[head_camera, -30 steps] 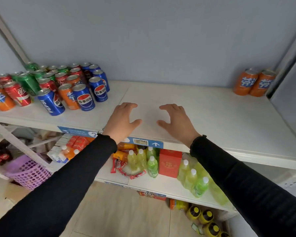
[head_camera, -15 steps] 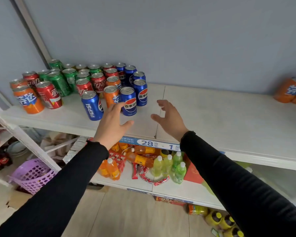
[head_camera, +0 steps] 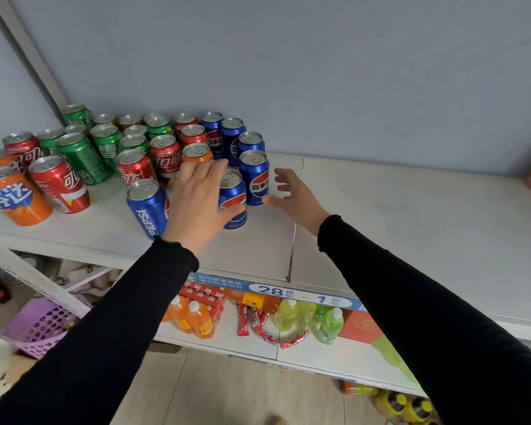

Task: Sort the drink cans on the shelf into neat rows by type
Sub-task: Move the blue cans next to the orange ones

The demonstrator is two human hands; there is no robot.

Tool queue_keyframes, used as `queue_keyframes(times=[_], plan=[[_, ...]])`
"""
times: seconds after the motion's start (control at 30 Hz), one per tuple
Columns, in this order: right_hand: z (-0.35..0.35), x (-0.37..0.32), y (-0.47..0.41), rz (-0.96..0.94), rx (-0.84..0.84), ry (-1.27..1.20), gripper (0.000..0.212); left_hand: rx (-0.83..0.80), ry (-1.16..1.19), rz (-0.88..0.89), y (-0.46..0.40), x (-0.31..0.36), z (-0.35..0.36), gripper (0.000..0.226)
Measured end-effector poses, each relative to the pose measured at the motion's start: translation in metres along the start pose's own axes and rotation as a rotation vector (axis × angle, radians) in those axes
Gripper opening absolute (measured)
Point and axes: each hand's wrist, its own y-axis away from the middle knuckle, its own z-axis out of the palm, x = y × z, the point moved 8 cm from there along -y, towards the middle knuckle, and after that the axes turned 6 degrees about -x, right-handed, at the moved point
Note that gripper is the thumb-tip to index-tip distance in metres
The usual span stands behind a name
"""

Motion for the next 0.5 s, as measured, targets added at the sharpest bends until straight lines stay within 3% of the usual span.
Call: queue_keyframes(times=[0.3,0.5], plan=[[0.023,0.010,-0.043,-0.014,-0.160,-0.086,0.064,-0.168,-0.049,0.039,-0.026,-0.013,0.012,0.082],[0.024,0.013,-0.050,-0.024,-0.096,-0.076,0.063,-0.256,-0.025,0.046,-0.039,-0.016,0.014,0.070]])
